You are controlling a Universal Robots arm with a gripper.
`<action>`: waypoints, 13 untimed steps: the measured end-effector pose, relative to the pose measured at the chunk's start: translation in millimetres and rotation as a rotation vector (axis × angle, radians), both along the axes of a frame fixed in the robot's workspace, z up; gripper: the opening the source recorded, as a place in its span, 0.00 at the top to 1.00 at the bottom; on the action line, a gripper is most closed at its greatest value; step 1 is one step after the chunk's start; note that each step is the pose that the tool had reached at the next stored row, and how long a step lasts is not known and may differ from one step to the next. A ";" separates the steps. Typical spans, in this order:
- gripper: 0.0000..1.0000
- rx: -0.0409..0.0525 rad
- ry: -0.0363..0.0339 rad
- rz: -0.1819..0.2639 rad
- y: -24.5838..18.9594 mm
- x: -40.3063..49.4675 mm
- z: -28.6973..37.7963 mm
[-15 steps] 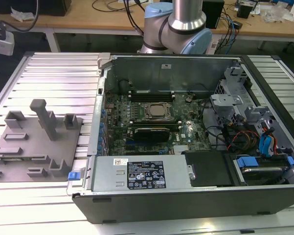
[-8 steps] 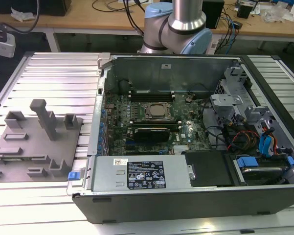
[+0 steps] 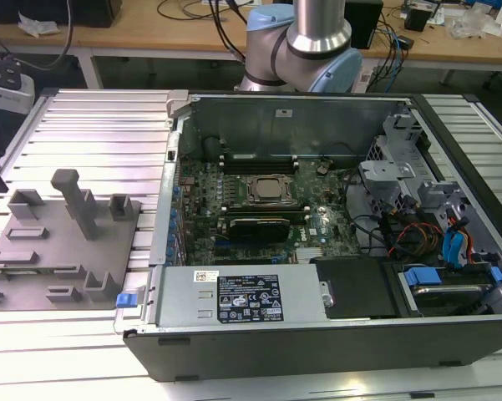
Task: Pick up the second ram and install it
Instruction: 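Pick up the second ram and move it above second insertion slot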
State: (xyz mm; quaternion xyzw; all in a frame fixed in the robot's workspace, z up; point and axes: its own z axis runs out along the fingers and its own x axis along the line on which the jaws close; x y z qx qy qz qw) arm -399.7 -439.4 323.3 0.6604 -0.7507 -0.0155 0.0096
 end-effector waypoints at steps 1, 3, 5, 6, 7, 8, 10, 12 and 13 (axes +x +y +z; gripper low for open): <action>0.64 0.0000 0.0000 0.000 0.0 0.0 -1.0; 0.64 0.0000 0.0000 0.000 0.0 0.0 -2.2; 0.64 0.0000 0.0001 0.000 0.0 0.0 -3.4; 0.64 0.0000 0.0001 0.000 0.0 0.0 -4.0; 0.64 0.0000 0.0000 0.000 0.0 0.0 -4.5; 0.64 0.0000 0.0001 0.000 0.0 0.0 -5.1; 0.64 -0.0001 0.0000 0.000 0.0 0.0 -6.2; 0.64 0.0000 0.0000 0.000 0.0 0.0 -7.8; 0.64 0.0000 0.0000 0.000 0.0 0.0 -8.8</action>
